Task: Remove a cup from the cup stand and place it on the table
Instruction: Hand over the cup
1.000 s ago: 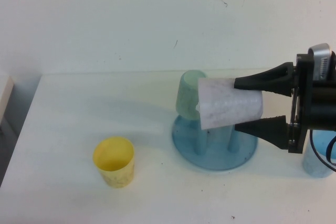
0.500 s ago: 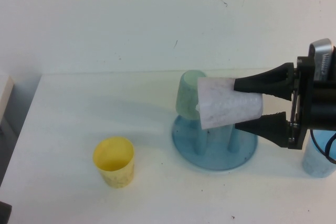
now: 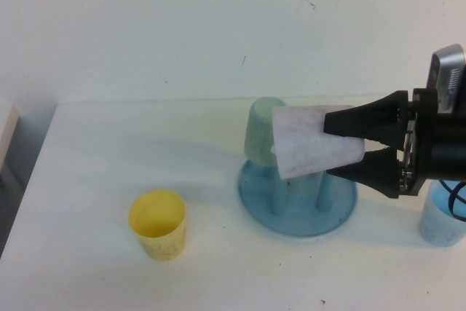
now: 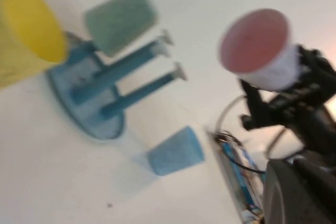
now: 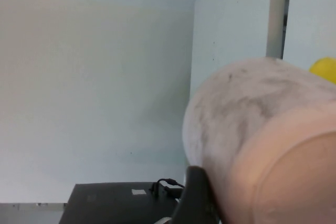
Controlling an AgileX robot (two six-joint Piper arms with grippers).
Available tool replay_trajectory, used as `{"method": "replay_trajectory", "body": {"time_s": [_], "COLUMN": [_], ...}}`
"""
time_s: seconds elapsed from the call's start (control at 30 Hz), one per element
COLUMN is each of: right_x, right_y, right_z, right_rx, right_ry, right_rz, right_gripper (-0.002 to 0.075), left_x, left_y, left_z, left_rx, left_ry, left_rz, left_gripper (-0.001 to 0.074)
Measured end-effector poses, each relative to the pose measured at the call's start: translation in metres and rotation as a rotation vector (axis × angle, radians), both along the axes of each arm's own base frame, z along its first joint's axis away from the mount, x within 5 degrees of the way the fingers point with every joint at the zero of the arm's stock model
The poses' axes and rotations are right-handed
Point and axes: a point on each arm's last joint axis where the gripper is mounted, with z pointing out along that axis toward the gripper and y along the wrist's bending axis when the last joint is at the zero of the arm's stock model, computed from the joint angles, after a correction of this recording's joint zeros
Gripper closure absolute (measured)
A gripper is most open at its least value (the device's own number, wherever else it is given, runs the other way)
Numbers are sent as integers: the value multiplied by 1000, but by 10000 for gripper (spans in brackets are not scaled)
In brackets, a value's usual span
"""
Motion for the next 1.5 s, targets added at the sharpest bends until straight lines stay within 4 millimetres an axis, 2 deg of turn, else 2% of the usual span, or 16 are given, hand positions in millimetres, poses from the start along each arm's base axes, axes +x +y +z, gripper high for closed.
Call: {"method": "replay_trajectory", "body": {"time_s": [0.17,0.37,0.5,0.63,0.73,0.87,0.93,1.1,1.17,1.3,1.5], "right_x": [0,-3,-5,-6,-6,-6,-6,-6,-6,-4,-1], "right_y": [0,0,0,0,0,0,0,0,0,0,0], "right_z": [-1,-4,-6,-7,-7,-7,-7,-7,-6,-5,-1], "right_rx": [-18,-49,-69,-77,-77,-77,-77,-72,-68,-41,7], "right_ry": [-42,-30,-9,-3,-3,-3,-3,15,25,44,54], "right_rz": [11,39,58,65,65,65,65,63,60,42,3], "right_gripper": [151,150,151,151,151,151,150,151,151,151,151], "left_x": [-6,-8,-9,-12,-8,10,22,54,66,97,139], "left_y": [-6,-8,-8,-7,-7,-7,-7,-12,-15,-19,-27], "left_z": [11,12,13,36,51,61,64,68,68,67,75], "left_rx": [0,48,80,128,220,334,369,405,433,450,409], "left_ry": [-155,-217,-249,-347,-352,-277,-250,-270,-279,-260,-313], "left_rz": [-90,-113,-119,-97,-91,-108,-123,-210,-260,-367,-526], "left_gripper": [738,734,688,647,637,605,547,334,283,255,251]}}
